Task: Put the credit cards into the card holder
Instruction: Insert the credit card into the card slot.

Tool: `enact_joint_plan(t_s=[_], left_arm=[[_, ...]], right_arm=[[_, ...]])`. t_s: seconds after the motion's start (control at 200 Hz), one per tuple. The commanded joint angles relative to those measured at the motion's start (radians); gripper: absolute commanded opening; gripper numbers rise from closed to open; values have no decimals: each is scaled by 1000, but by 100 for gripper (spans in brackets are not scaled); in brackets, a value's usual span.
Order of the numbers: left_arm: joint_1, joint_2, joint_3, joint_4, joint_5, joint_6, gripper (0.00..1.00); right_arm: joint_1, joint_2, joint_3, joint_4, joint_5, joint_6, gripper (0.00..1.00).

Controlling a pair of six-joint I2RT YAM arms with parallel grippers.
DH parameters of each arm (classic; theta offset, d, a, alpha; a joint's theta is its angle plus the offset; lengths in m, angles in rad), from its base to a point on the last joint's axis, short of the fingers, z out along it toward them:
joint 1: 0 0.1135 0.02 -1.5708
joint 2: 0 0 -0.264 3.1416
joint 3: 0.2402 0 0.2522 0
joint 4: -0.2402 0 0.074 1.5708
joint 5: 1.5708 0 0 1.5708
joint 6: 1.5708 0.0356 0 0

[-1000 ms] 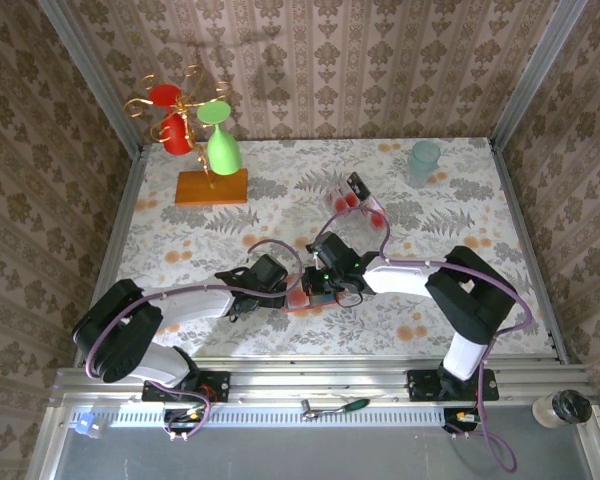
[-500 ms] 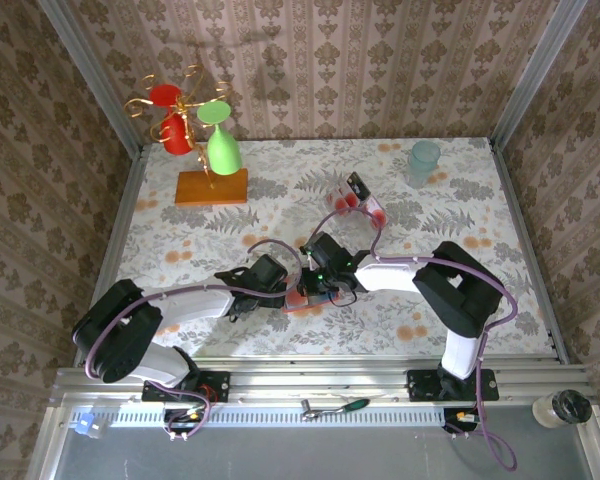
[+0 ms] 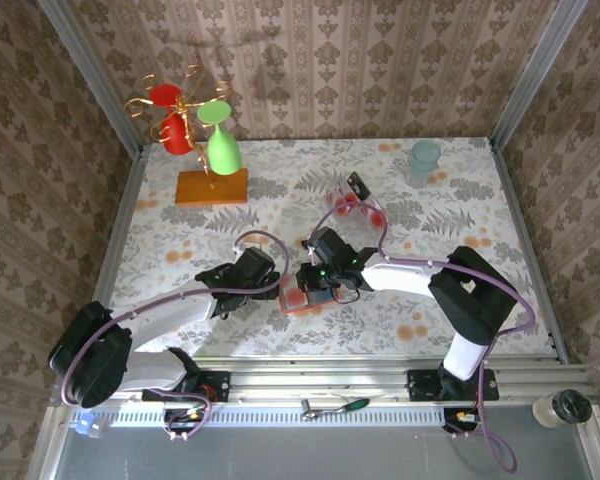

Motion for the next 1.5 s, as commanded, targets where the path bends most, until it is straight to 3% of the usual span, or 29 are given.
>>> enact_joint_plan(t_s=[0.0, 0.47, 1.075, 1.295, 1.495], left_arm=[[-5, 0, -20, -18, 22, -3, 100], [-65, 99, -41, 11, 11, -43, 100], [-70, 179, -37, 43, 8, -37, 100], [-59, 125, -32, -8, -22, -33, 100], [32, -16, -67, -84, -26, -41, 100]], right_arm=[[-3, -22, -17, -37, 19, -17, 1], [0, 11, -63, -4, 9, -11, 0], [37, 79, -24, 7, -36, 8, 0], [36, 50, -4, -23, -25, -1, 0], [8, -31, 12, -81, 1, -27, 3]])
